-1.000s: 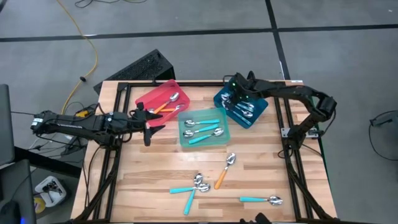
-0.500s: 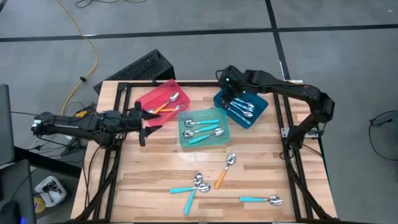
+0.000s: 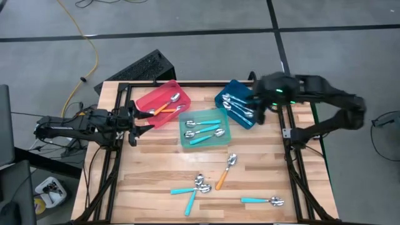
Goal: Sort silverware by color (type)
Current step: Put the right blue spoon into the green bin
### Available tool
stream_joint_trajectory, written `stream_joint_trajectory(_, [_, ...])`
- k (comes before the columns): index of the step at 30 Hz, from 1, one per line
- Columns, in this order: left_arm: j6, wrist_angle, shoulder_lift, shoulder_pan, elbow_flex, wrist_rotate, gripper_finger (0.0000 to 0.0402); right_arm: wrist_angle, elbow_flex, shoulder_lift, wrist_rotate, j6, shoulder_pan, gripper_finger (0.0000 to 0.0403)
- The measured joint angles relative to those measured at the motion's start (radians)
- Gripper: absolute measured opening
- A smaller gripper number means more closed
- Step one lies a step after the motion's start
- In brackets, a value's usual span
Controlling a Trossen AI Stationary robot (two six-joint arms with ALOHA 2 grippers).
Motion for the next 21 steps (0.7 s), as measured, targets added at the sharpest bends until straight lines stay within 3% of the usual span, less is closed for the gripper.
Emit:
stream_joint_trajectory(5, [0.005,0.002,0.001,0.0,0.0,0.001,0.0214,0.159,-0.18,-0.178,0.008,0.128,0.162,0.0162])
stream_joint_trajectory(11, [-0.007,0.002,0.001,0.0,0.0,0.05,0.0214,0.486,-0.452,-0.308,0.058,0.137,0.328,0.0162])
stream_joint_trajectory(21, [-0.019,0.001,0.001,0.0,0.0,0.13,0.0214,0.837,-0.714,-0.258,0.081,0.135,0.431,0.0162])
